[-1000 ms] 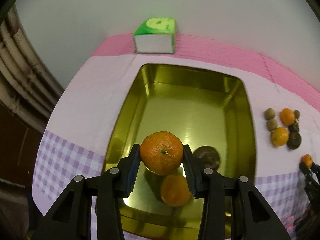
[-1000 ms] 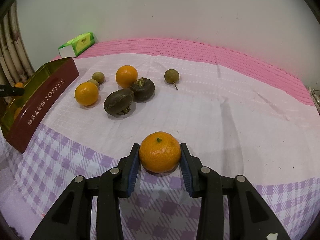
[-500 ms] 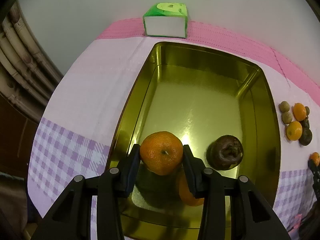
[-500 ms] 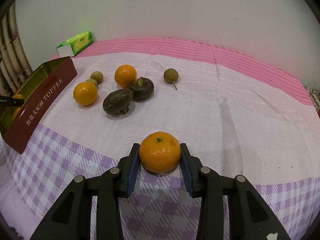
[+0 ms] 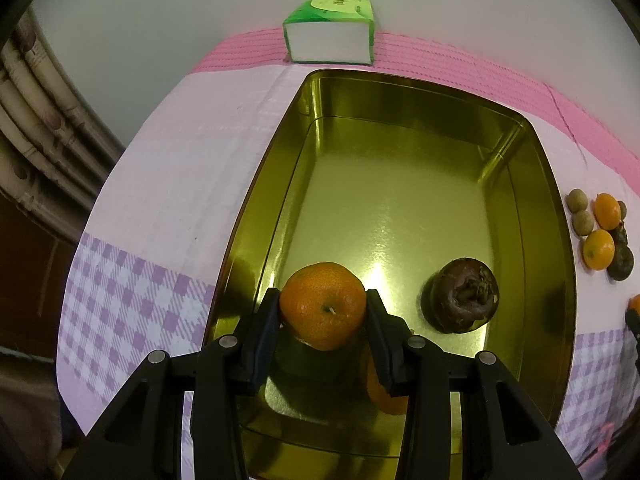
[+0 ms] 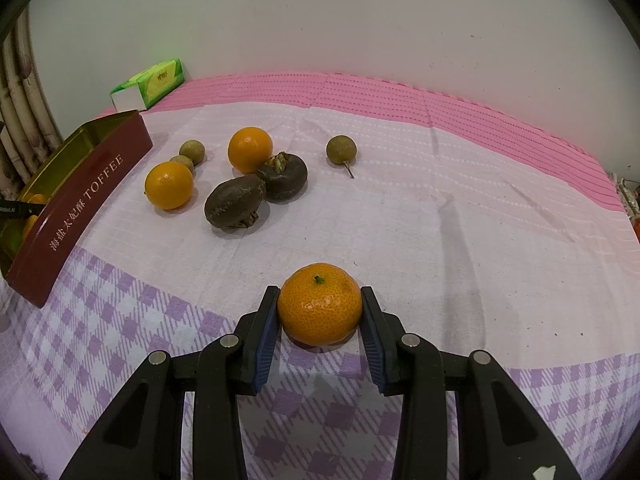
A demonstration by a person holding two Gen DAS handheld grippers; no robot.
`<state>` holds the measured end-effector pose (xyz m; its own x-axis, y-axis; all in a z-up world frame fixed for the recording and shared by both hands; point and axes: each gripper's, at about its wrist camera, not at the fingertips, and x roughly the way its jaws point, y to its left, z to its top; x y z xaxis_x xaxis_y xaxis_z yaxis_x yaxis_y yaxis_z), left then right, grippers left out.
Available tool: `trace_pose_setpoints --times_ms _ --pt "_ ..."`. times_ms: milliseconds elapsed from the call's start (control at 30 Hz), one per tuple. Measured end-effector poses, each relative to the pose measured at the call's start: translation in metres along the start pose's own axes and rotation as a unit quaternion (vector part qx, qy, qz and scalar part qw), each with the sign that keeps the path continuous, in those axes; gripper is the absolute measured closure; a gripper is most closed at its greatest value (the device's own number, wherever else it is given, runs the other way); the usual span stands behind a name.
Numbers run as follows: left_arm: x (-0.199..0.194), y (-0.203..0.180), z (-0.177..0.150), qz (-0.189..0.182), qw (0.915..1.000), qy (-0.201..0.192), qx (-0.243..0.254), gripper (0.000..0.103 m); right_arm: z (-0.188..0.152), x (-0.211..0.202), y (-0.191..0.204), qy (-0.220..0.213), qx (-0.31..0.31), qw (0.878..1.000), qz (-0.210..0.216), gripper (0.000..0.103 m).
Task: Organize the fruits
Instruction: 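Lower the held mandarin into the tin and open the left gripper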
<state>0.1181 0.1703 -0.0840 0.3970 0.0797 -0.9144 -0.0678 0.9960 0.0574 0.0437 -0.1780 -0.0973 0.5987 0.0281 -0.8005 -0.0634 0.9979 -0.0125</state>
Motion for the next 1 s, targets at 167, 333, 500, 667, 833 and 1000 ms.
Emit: trace_pose_setpoints --times_ms 167,333,500,667,833,1000 --pt "0.0 -0.001 -0.001 0.002 1.0 -0.001 0.001 0.06 0.001 0.0 0.0 0.003 -0.001 1.0 -0.001 0.067" --pt "0.0 -0.001 -0.001 0.003 1.0 -0.001 0.002 0.06 0.001 0.0 0.001 0.003 -0.002 1.0 -0.001 0.067" --pt "-0.002 0.0 -0.001 0.003 1.0 -0.001 0.002 0.059 0.001 0.0 0.001 0.004 -0.002 1.0 -0.001 0.067" --pt "-0.008 0.001 -0.002 0.008 0.9999 -0.009 0.003 0.049 0.001 0.0 0.0 0.005 -0.003 1.0 0.0 0.067" --pt "-0.016 0.004 -0.002 0.003 0.9998 -0.019 0.002 0.048 0.001 0.0 0.0 0.006 -0.003 1.0 -0.001 0.067" --pt "-0.029 0.004 -0.002 0.008 0.9992 -0.039 0.006 0.043 0.001 0.0 0.001 0.01 -0.002 1.0 -0.001 0.067"
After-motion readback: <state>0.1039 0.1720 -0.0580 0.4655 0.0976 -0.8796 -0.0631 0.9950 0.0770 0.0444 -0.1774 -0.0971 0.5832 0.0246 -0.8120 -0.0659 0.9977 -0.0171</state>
